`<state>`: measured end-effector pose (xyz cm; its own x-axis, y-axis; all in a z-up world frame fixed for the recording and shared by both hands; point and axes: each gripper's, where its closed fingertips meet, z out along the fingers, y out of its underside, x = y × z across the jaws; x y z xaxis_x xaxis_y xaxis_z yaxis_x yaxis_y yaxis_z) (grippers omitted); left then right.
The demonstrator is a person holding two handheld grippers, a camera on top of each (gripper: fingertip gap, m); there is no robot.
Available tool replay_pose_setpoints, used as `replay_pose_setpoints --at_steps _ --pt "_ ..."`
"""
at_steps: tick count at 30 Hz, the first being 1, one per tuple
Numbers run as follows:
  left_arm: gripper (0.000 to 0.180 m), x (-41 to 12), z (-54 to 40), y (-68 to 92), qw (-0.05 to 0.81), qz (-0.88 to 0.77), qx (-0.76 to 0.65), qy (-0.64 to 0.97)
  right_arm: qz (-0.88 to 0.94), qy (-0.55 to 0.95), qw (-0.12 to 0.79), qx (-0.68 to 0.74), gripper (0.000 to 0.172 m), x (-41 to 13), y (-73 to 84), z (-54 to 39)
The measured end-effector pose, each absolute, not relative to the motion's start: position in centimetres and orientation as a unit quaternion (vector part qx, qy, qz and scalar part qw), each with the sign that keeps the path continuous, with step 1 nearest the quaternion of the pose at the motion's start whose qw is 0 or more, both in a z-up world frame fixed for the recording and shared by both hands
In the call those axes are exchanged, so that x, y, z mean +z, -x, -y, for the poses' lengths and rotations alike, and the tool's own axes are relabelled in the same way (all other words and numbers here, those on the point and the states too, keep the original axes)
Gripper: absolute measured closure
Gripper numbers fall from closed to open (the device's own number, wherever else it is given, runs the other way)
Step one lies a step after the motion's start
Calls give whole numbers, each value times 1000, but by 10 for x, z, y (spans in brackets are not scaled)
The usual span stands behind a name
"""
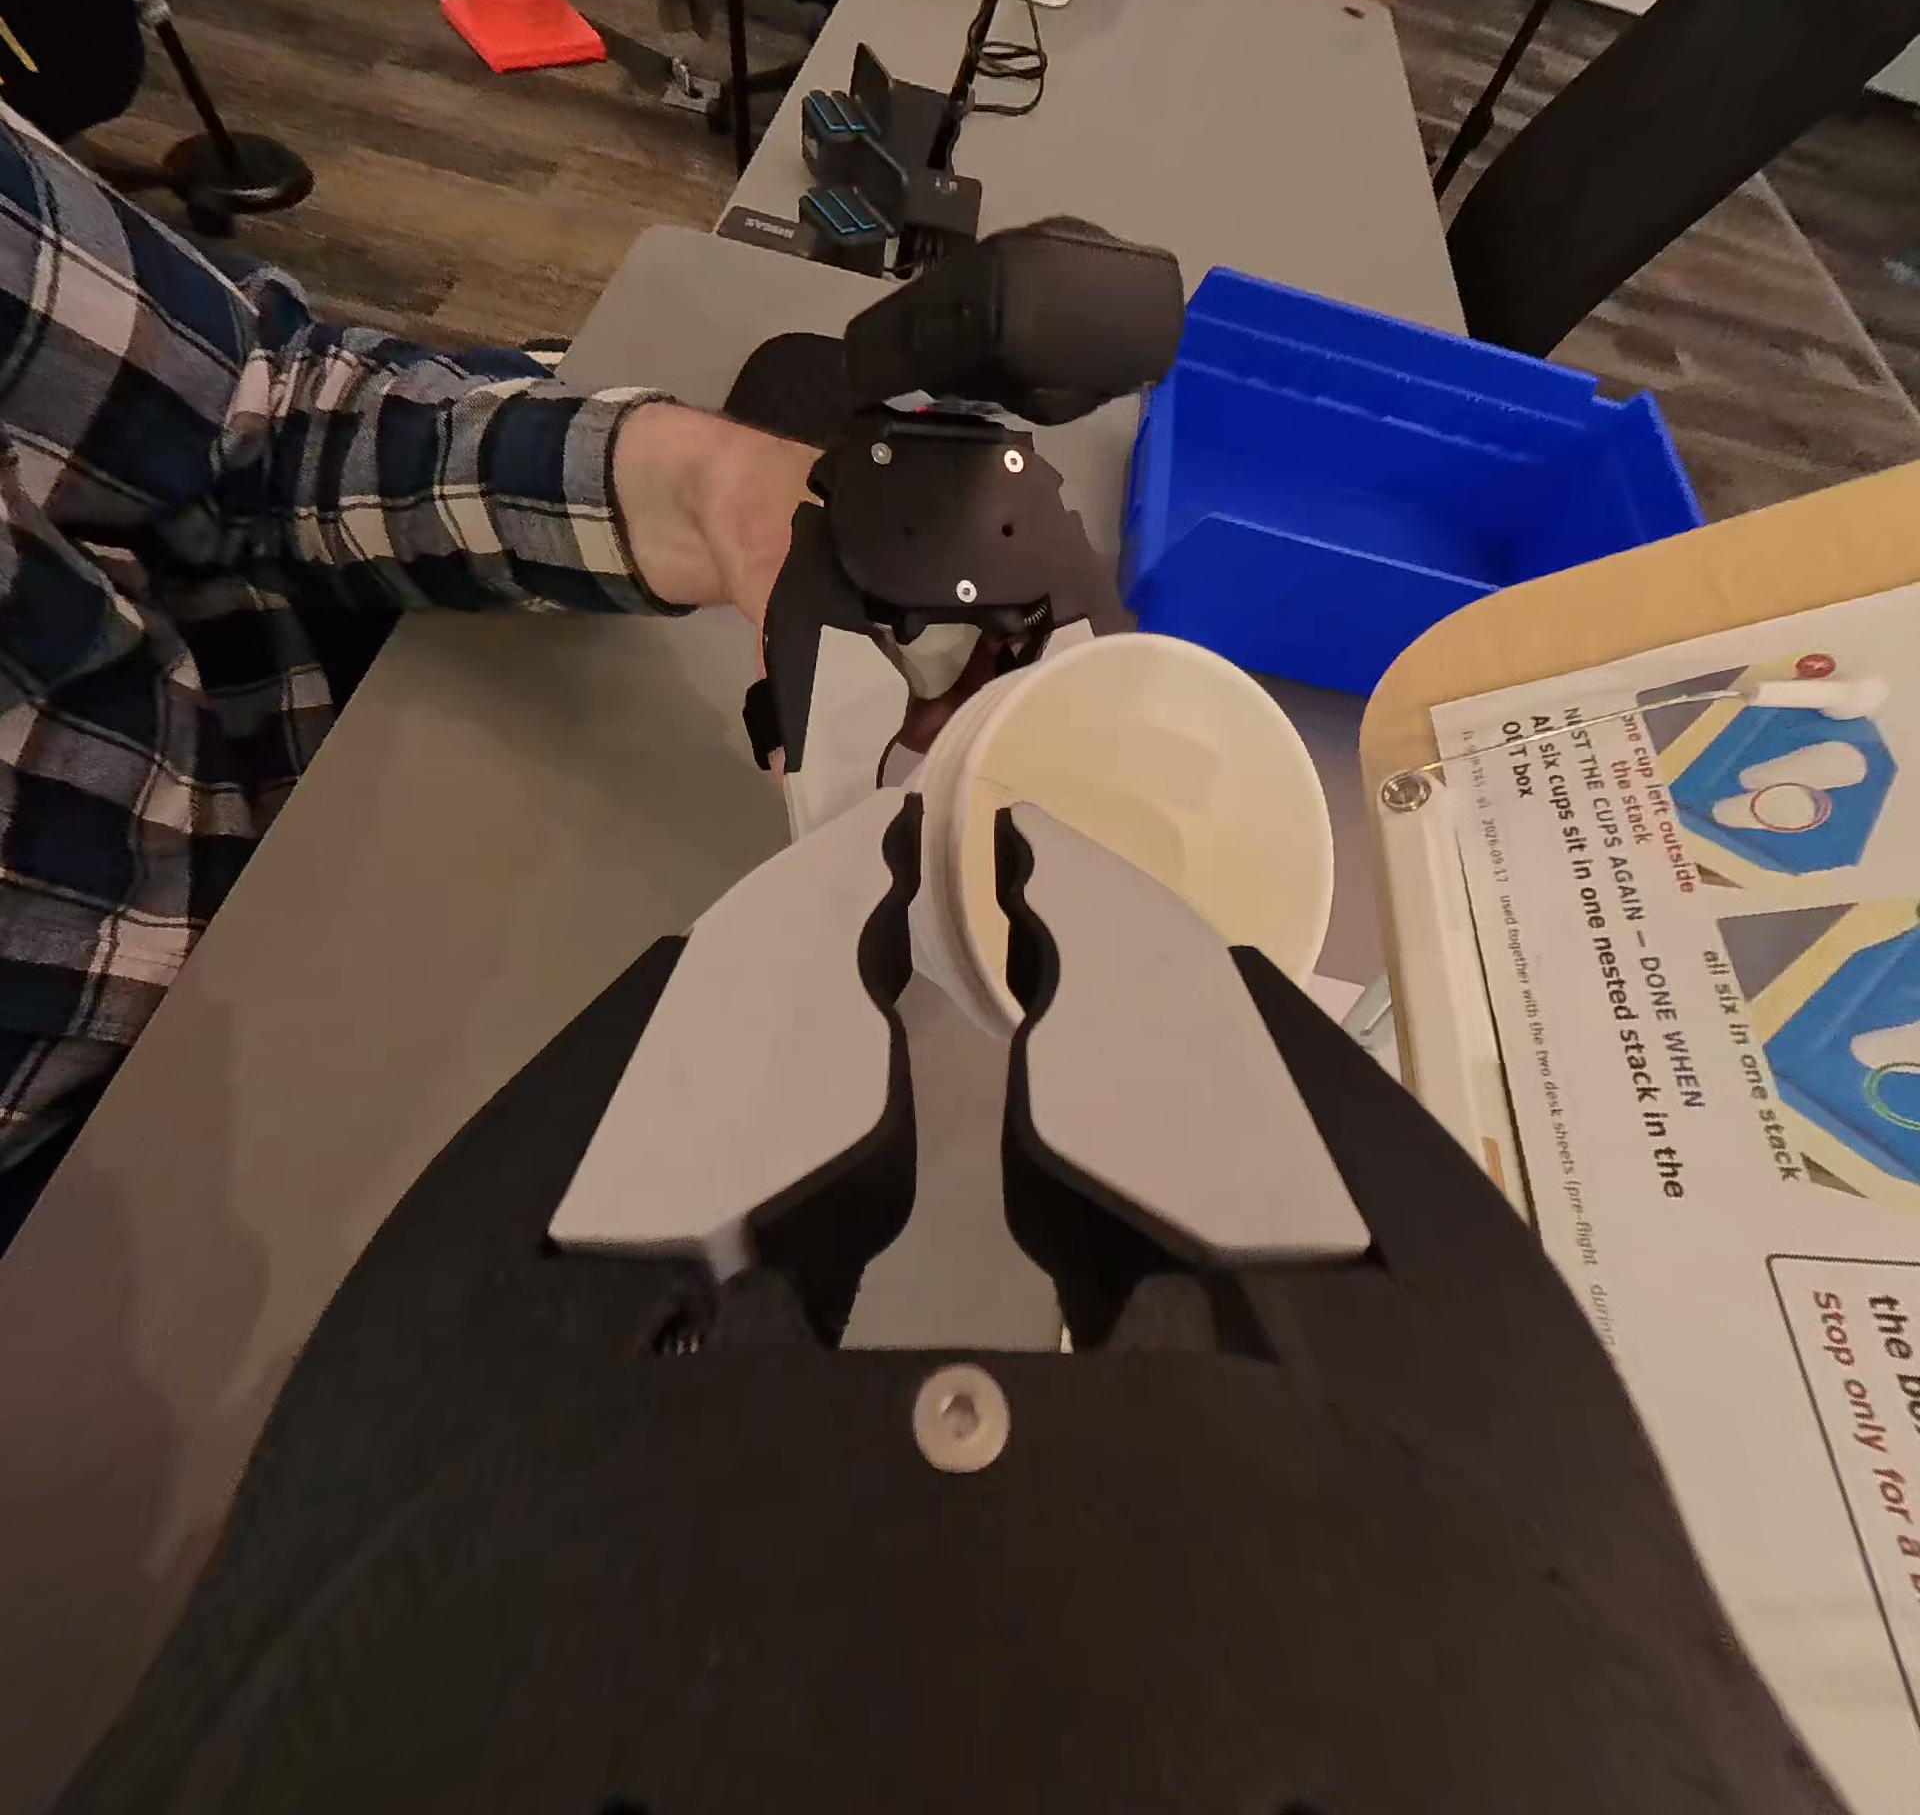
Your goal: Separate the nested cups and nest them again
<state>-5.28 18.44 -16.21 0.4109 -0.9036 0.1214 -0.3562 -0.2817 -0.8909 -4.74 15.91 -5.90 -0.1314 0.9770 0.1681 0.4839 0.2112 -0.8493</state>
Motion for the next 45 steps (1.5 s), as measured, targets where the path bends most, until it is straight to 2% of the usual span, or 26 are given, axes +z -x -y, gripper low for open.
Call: replay_pose_setpoints --at_steps 5,17,32,45 --pt "95 -164 -185 52 413 -431 -328 732 680 539 364 339 169 -64 47 -159" --pt "94 -164 -186 53 416 -432 -330 729 651 533 422 337 169 -32 30 -169" --pt "91 -151 -182 45 454 -447 -326 698 699 528 331 351 169 -72 54 -141" --pt "94 -155 -183 43 456 -456 -308 699 705 529 333 335 166 -75 54 -140"
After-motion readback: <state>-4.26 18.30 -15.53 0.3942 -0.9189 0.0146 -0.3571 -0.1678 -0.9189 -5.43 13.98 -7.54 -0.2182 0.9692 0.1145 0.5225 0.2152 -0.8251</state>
